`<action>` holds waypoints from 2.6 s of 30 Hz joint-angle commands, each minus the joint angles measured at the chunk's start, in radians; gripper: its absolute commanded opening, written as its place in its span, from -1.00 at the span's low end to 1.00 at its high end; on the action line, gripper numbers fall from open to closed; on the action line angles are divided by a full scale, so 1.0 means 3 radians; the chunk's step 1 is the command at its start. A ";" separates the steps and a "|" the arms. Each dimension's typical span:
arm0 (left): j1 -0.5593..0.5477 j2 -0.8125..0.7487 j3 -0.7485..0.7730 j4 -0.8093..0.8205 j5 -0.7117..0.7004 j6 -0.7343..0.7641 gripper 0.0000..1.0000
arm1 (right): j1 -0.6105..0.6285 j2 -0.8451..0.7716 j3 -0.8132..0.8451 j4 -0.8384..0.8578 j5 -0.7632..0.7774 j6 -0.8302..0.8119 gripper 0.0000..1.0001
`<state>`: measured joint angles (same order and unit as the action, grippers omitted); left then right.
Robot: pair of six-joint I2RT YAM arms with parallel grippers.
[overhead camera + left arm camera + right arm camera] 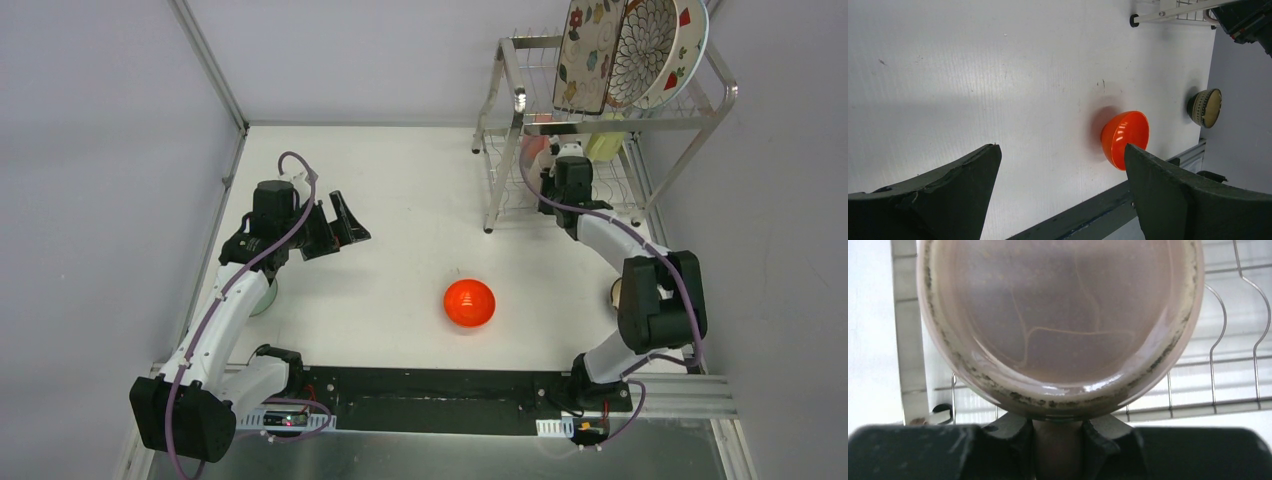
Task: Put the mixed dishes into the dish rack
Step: Turn the cup upside down in the dish rack, then move the cup to the dish rack.
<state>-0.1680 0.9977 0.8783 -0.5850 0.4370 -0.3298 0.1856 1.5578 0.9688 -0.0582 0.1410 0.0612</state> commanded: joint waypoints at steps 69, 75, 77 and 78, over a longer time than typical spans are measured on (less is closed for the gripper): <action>0.0038 -0.0121 -0.0019 0.0201 0.0374 -0.0157 0.94 | -0.0689 -0.0068 -0.0346 0.1568 -0.1637 0.2336 0.39; 0.0039 -0.0120 -0.0025 0.0219 0.0412 -0.0174 0.94 | -0.0700 0.0137 -0.0243 0.1674 -0.1424 0.2346 0.35; 0.0039 -0.0120 -0.0027 0.0226 0.0415 -0.0179 0.94 | -0.0699 0.0233 -0.0178 0.1729 -0.1462 0.2232 0.35; 0.0039 -0.0117 -0.0026 0.0226 0.0417 -0.0179 0.94 | -0.0700 0.0286 -0.0147 0.1759 -0.1511 0.2152 0.36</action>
<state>-0.1680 0.9802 0.8707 -0.5690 0.5377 -0.3679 -0.0185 1.6012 0.8528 0.3717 -0.3012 0.7361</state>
